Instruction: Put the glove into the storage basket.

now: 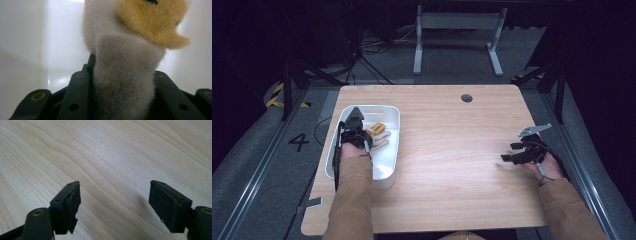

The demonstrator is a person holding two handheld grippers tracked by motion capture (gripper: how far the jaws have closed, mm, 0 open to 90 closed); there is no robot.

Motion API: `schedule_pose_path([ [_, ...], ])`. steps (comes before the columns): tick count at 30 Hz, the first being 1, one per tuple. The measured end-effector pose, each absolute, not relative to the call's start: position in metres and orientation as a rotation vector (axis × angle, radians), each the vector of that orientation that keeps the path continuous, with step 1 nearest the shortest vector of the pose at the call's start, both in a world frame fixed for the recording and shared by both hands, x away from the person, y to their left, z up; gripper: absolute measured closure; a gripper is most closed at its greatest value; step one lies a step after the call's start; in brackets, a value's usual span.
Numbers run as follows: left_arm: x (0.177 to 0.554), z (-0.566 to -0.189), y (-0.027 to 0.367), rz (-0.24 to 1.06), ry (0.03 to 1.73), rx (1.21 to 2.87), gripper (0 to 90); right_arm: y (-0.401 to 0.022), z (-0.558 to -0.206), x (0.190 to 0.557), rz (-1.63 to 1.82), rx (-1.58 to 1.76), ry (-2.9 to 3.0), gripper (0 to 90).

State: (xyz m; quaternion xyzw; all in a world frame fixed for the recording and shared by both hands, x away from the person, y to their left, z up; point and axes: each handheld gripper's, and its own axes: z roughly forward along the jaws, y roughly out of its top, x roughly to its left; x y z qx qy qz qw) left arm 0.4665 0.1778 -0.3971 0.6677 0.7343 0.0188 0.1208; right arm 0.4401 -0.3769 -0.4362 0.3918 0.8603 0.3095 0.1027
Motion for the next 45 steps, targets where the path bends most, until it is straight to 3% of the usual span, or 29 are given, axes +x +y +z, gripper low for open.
schedule_pose_path([
  [32, 0.474, -0.417, 0.176, -0.101, 2.166, 1.998, 65.1, -0.378, -0.439, 0.442, 0.905, 1.173, 2.543, 25.6],
  [34, 0.474, -0.417, 0.177, -0.110, 2.174, 1.988, 62.1, -0.378, -0.439, 0.442, 0.900, 1.170, 2.544, 25.6],
  [38, 0.477, -0.419, 0.174, -0.164, 2.164, 2.003, 43.2, -0.377, -0.440, 0.442, 0.902, 1.170, 2.545, 25.6],
  [45, 0.481, -0.418, 0.168, -0.223, 2.156, 2.031, 26.3, -0.377, -0.440, 0.442, 0.902, 1.169, 2.547, 25.6],
])
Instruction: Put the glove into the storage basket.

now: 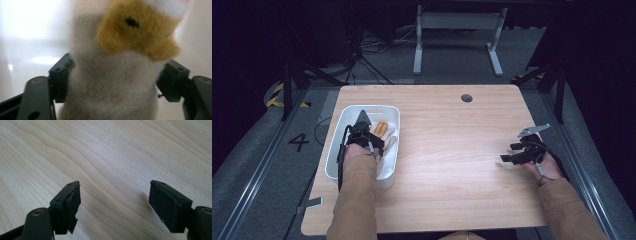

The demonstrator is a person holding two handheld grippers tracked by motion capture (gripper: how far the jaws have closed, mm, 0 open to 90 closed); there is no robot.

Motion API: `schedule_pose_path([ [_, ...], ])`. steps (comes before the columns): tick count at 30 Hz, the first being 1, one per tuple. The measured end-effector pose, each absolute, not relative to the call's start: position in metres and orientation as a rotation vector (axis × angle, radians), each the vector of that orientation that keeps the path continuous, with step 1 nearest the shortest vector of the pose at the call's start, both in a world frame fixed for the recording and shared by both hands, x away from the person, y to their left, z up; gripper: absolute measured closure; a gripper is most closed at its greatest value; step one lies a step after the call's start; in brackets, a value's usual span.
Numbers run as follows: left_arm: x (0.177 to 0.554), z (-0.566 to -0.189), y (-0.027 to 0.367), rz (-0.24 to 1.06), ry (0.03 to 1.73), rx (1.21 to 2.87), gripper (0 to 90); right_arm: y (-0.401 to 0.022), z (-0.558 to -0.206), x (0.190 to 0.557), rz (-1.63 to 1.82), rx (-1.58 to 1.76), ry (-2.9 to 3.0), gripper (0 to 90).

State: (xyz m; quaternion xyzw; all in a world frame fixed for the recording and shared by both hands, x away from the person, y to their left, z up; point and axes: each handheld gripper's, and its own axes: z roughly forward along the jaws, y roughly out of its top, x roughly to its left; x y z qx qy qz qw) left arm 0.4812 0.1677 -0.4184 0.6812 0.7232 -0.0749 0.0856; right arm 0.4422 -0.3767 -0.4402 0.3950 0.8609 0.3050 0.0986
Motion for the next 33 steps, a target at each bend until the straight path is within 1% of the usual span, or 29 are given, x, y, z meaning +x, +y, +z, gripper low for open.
schedule_pose_path([
  [1, 0.481, -0.417, 0.168, -0.227, 2.142, 2.028, 21.4, -0.377, -0.440, 0.442, 0.903, 1.169, 2.547, 25.6],
  [3, 0.481, -0.414, 0.167, -0.225, 2.116, 2.021, 15.8, -0.377, -0.440, 0.442, 0.904, 1.170, 2.547, 25.5],
  [5, 0.480, -0.412, 0.168, -0.230, 2.096, 2.016, 13.1, -0.377, -0.440, 0.442, 0.905, 1.170, 2.548, 25.5],
  [7, 0.480, -0.410, 0.168, -0.228, 2.081, 2.008, 8.5, -0.377, -0.440, 0.442, 0.907, 1.169, 2.547, 25.5],
  [12, 0.480, -0.408, 0.167, -0.196, 2.074, 2.027, 5.2, -0.376, -0.440, 0.442, 0.909, 1.168, 2.545, 25.4],
  [14, 0.480, -0.408, 0.168, -0.175, 2.082, 2.038, 3.2, -0.376, -0.440, 0.442, 0.909, 1.168, 2.545, 25.4],
  [15, 0.480, -0.408, 0.168, -0.168, 2.089, 2.043, 0.8, -0.376, -0.440, 0.442, 0.909, 1.168, 2.545, 25.4],
  [20, 0.477, -0.404, 0.170, -0.085, 2.092, 2.039, 0.0, -0.376, -0.440, 0.442, 0.905, 1.165, 2.548, 25.4],
  [25, 0.475, -0.400, 0.173, -0.073, 2.101, 2.014, 0.0, -0.374, -0.439, 0.444, 0.912, 1.161, 2.545, 25.4],
  [33, 0.469, -0.386, 0.176, -0.029, 2.059, 1.981, 0.0, -0.366, -0.439, 0.450, 0.913, 1.138, 2.557, 25.6],
])
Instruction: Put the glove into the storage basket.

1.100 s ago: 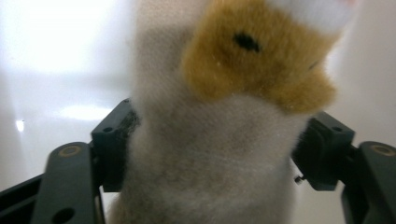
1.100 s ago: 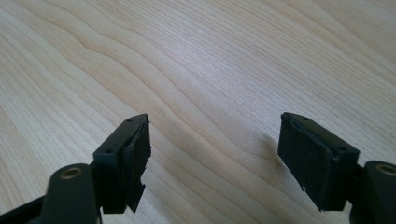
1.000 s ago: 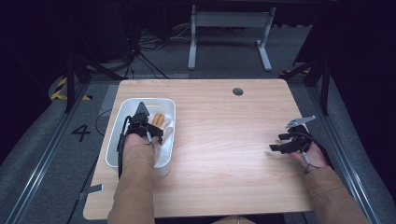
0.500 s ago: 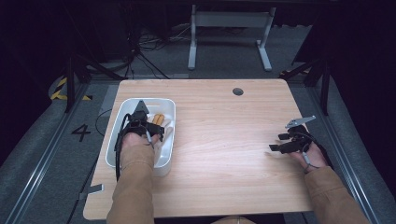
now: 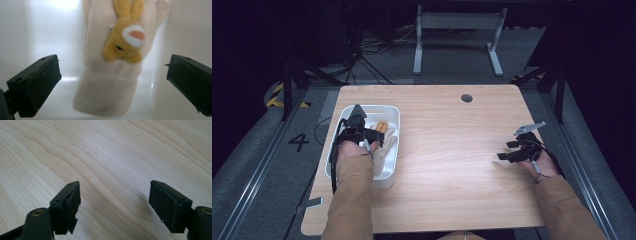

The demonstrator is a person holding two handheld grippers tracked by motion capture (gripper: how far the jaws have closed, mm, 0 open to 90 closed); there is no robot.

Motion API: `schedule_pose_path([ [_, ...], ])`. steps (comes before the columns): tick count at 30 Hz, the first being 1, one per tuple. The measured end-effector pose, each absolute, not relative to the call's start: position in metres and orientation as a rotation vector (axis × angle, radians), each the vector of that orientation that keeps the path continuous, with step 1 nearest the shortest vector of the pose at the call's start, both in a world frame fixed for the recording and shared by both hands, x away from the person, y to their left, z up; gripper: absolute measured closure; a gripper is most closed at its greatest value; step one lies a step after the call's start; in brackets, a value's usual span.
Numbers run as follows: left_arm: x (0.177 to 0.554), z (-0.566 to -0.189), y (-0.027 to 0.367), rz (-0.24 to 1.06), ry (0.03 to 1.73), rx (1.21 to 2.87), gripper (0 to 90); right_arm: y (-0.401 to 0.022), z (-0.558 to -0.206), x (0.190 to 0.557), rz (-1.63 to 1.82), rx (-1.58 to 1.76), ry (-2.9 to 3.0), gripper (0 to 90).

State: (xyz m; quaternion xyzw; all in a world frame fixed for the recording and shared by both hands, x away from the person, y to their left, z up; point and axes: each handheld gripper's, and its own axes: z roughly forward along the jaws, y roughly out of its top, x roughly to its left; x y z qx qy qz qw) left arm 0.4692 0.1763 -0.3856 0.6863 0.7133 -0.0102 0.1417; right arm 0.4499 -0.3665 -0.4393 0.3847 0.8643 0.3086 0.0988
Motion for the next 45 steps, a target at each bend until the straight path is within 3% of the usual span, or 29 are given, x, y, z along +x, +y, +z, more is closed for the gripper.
schedule_pose_path([
  [10, 0.457, -0.363, 0.181, 0.021, 1.952, 1.923, 0.0, -0.357, -0.438, 0.456, 0.913, 1.108, 2.567, 25.6],
  [15, 0.445, -0.343, 0.178, 0.071, 1.761, 1.895, 0.5, -0.357, -0.438, 0.455, 0.911, 1.109, 2.566, 25.6],
  [21, 0.438, -0.335, 0.167, 0.093, 1.649, 1.895, 0.4, -0.359, -0.438, 0.453, 0.903, 1.107, 2.565, 25.6],
  [28, 0.426, -0.325, 0.127, 0.203, 1.389, 1.967, 0.0, -0.363, -0.439, 0.448, 0.895, 1.120, 2.559, 25.6],
  [39, 0.417, -0.328, 0.075, 0.193, 1.214, 2.005, 0.0, -0.370, -0.437, 0.444, 0.899, 1.123, 2.535, 25.6],
  [45, 0.408, -0.331, 0.050, 0.129, 1.003, 2.030, 0.1, -0.367, -0.438, 0.445, 0.899, 1.102, 2.535, 25.6],
])
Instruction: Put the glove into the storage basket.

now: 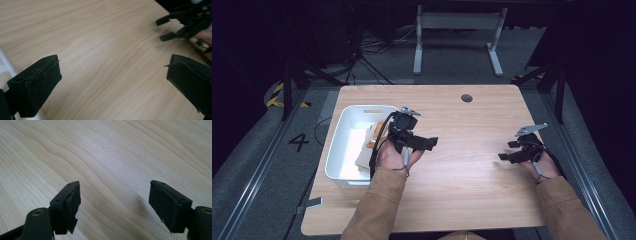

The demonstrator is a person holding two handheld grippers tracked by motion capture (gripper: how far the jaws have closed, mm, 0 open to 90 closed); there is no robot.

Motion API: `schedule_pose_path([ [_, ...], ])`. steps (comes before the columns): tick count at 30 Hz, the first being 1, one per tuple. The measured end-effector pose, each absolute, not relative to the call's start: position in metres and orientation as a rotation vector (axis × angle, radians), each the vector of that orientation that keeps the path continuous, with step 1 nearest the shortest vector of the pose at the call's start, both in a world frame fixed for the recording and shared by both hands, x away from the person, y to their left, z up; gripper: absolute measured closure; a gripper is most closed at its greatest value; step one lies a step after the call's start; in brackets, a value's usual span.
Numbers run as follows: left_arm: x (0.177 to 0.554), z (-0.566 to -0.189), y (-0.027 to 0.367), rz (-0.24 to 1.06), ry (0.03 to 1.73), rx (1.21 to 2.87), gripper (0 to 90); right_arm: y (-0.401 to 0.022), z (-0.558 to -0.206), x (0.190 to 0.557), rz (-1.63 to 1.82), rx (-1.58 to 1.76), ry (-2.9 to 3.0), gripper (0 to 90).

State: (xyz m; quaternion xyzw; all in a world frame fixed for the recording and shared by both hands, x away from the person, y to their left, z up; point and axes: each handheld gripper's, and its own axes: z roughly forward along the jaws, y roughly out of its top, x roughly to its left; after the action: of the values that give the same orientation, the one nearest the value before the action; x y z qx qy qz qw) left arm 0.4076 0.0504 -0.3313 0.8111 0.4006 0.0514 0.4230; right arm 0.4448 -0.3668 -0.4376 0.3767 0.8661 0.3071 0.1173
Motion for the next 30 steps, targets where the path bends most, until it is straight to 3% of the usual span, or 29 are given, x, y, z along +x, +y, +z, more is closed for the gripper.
schedule_pose_path([
  [6, 0.403, -0.357, 0.035, 0.064, 0.928, 2.064, 0.0, -0.359, -0.440, 0.443, 0.867, 1.072, 2.554, 25.7],
  [23, 0.380, -0.396, 0.024, 0.080, 0.749, 2.065, 0.0, -0.350, -0.440, 0.439, 0.949, 0.999, 2.574, 25.7],
  [30, 0.376, -0.427, 0.015, 0.007, 0.714, 2.120, 0.0, -0.349, -0.440, 0.438, 0.970, 0.974, 2.578, 25.7],
])
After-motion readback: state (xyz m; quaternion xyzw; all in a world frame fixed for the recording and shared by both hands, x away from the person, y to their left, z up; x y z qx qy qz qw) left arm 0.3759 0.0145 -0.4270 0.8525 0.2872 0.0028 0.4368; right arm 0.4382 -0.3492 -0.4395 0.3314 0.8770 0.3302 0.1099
